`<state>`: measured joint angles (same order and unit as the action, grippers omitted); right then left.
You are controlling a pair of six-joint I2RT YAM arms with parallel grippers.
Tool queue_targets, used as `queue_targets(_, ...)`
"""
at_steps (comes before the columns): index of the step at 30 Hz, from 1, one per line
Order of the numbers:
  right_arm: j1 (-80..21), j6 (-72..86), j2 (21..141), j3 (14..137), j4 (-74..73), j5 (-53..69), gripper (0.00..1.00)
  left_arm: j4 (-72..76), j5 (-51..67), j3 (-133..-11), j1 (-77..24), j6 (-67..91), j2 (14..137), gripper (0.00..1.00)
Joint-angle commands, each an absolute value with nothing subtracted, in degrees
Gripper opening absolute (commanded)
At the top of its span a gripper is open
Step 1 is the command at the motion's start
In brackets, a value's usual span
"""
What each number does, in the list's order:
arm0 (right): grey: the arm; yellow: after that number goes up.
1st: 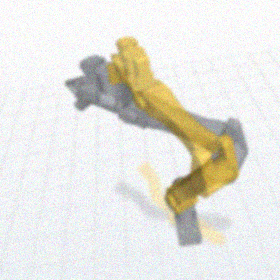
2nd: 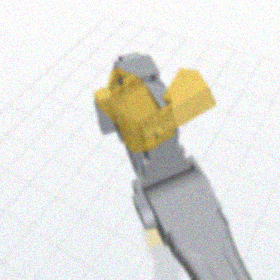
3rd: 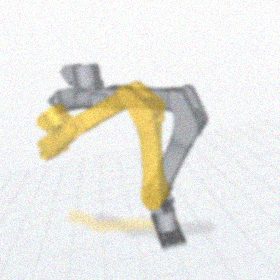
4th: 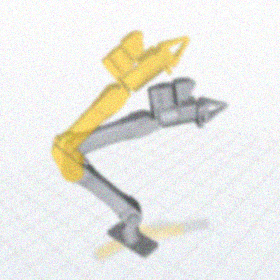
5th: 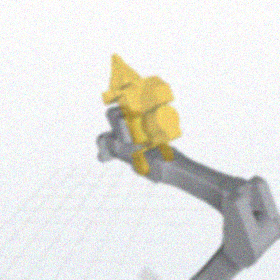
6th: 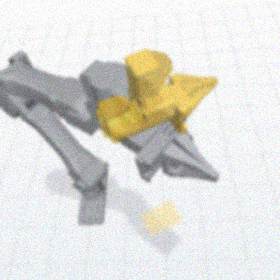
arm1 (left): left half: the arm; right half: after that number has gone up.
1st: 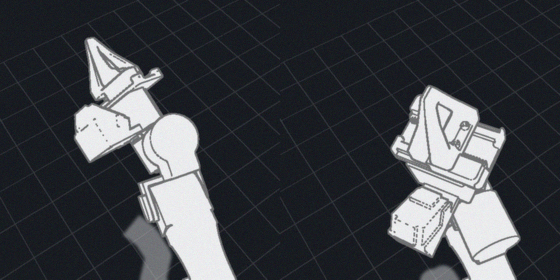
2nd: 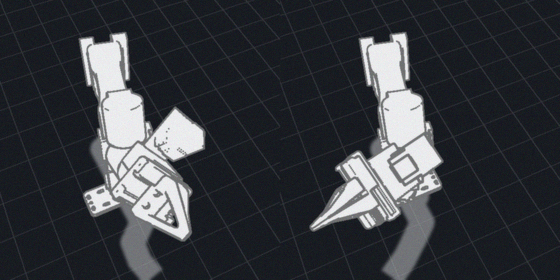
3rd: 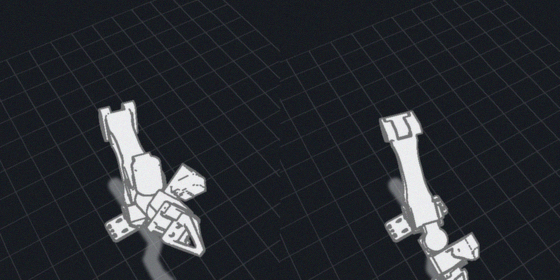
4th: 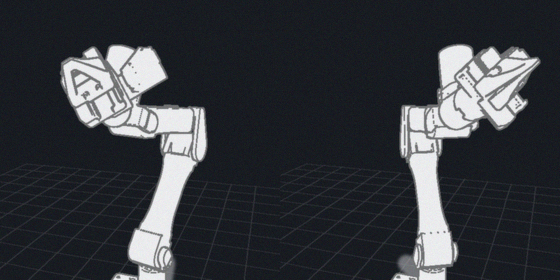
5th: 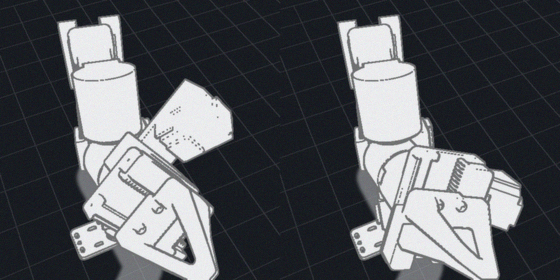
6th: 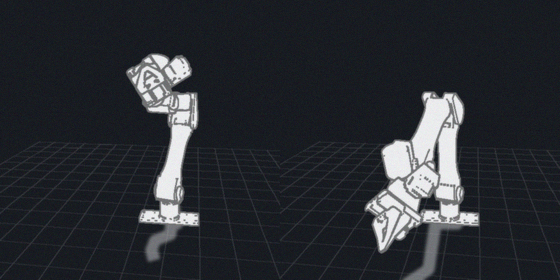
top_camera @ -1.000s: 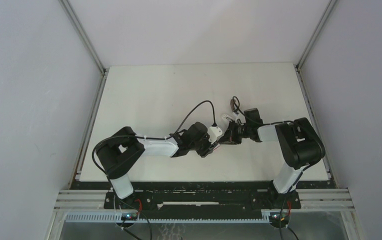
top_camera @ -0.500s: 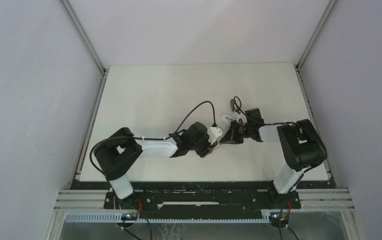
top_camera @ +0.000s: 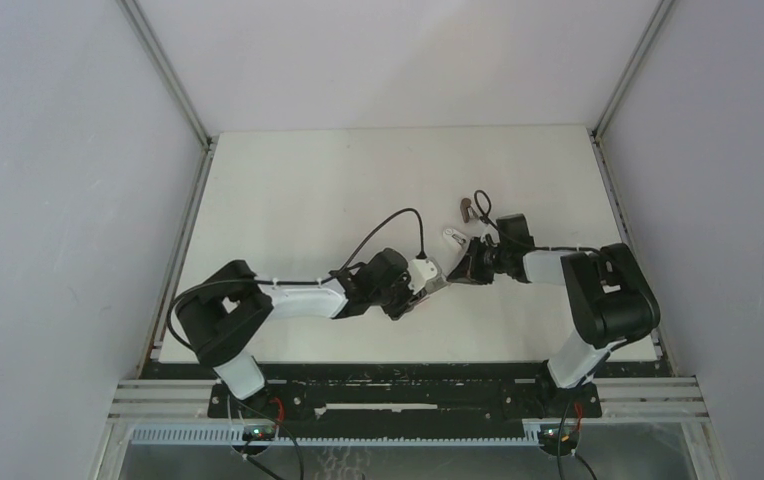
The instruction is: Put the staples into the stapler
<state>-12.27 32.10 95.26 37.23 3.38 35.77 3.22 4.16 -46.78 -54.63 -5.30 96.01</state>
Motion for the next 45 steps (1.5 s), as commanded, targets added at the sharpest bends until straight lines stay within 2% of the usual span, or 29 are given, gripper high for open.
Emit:
queue_targets(1, -11.5, 30.0, 92.3, 37.1, 3.2, 33.6, 0.00, 1.8, 1.3, -44.2, -54.8, -6.4, 92.3, 0.46)
queue_targets(9, -11.0, 29.4, 90.9, 36.8, 2.2, 32.0, 0.00, 1.3, -1.7, -41.2, -54.8, -5.2, 89.6, 0.47)
queue_targets(12, -10.8, 29.0, 90.2, 36.8, 1.9, 31.7, 0.02, 1.5, -2.8, -40.3, -54.8, -4.1, 88.5, 0.52)
queue_targets(15, -10.8, 28.3, 87.4, 36.2, 1.4, 30.1, 0.28, 3.1, -4.3, -38.6, -54.8, -2.3, 84.6, 0.69)
queue_targets(16, -10.8, 28.0, 85.9, 35.8, 1.1, 29.1, 0.33, 3.8, -5.2, -38.1, -54.8, -1.5, 82.6, 0.73)
queue_targets(21, -10.8, 25.0, 74.2, 32.8, -0.6, 19.7, 0.49, 4.3, -10.2, -36.7, -54.3, 5.4, 69.0, 0.84)
queue_targets(24, -12.0, 22.7, 67.7, 31.9, -1.4, 14.2, 0.62, -0.1, -12.6, -38.5, -53.3, 12.4, 60.1, 0.90)
queue_targets(26, -13.2, 21.3, 65.8, 32.6, -1.8, 11.8, 0.66, -3.8, -12.5, -40.0, -50.8, 18.5, 54.8, 0.94)
queue_targets(29, -15.1, 19.8, 68.4, 37.0, -5.5, 7.6, 0.65, -9.7, -5.3, -41.4, -42.2, 26.3, 47.5, 0.96)
queue_targets(34, -17.6, 14.4, 78.1, 46.7, -10.7, 2.3, 0.56, -16.8, 10.9, -42.7, -23.6, 31.3, 39.2, 0.98)
queue_targets(37, -17.7, 13.0, 84.4, 51.1, -12.0, 1.8, 0.48, -21.9, 18.2, -46.2, -16.6, 29.0, 37.6, 0.99)
queue_targets(40, -17.8, 11.0, 90.0, 55.9, -14.2, 2.8, 0.43, -29.7, 18.9, -50.9, -14.2, 22.2, 38.4, 0.99)
queue_targets(45, -17.8, 9.5, 97.8, 63.9, -18.1, 3.4, 0.41, -33.1, 10.9, -52.6, -13.9, 15.9, 38.8, 0.99)
